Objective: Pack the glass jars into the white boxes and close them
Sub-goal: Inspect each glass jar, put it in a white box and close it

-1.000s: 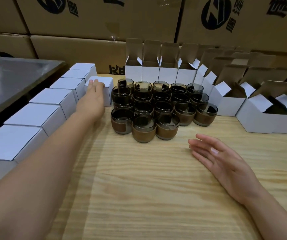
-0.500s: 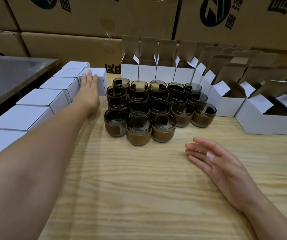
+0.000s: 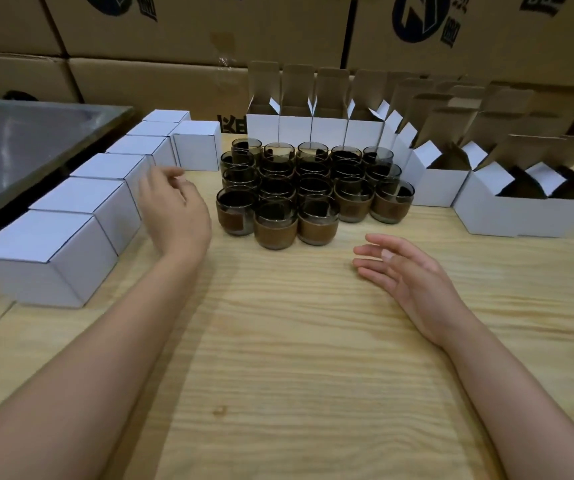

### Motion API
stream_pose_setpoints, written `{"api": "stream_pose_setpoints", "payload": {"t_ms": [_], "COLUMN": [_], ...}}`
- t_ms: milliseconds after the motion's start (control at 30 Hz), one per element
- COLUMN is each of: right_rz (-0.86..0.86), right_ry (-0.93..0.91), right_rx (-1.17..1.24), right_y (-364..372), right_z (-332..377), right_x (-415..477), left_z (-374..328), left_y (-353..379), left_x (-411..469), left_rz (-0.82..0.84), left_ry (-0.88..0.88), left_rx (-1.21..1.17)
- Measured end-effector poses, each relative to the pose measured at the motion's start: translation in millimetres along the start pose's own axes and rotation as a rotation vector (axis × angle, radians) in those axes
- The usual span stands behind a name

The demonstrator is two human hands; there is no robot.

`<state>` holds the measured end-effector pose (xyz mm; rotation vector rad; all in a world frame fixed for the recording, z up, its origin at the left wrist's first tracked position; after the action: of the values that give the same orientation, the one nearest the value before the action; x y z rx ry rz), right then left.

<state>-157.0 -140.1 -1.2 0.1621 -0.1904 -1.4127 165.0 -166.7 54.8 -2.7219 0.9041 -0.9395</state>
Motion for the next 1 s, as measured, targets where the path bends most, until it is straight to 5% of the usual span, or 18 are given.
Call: {"api": "stream_pose_setpoints", "payload": {"t_ms": [200, 333, 500, 700, 800, 1000], "right_rz": [0.001, -0.011, -0.022, -0.263, -0.227, -0.205], "right_ry": [-0.009, -0.013, -0.017, -0.102, -0.204, -0.213], "right_rx": [-0.032, -0.057, -0.087, -0.665, -0.891, -1.016], "right_y": [1.7, 1.1, 2.1, 10.0, 32.5, 63.0], "right_z": [1.8, 1.1, 0.4, -0.7, 2.8, -3.9], "right_x": [-1.9, -1.4, -0.3, 8.1, 23.5, 56.0], "left_z": [-30.9, -25.4, -26.2, -29.4, -28.8, -31.0], "left_y": [5.5, 21.2, 26.0, 34.1, 37.3, 44.6], "left_x": [-84.6, -110.1, -107.4, -110.5, -110.4, -111.8], "left_rz": [0.106, 0.224, 0.271, 0.358, 0.389, 0.466], "left_ry": [-0.127, -0.302, -0.31, -0.24, -0.215, -0.145], "left_rx": [-0.251, -0.257, -0.229, -0.153, -0.109, -0.083]}}
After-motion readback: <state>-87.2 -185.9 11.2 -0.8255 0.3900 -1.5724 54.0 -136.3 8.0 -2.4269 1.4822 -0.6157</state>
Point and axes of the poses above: each hand's wrist, its own x-axis towards the middle knuckle, its own y-axis out of the palm, z = x × y, the point moved 7 cm from there along x, towards the middle knuckle, and after that the axes turned 1 degree about x, right-handed, at the moved point
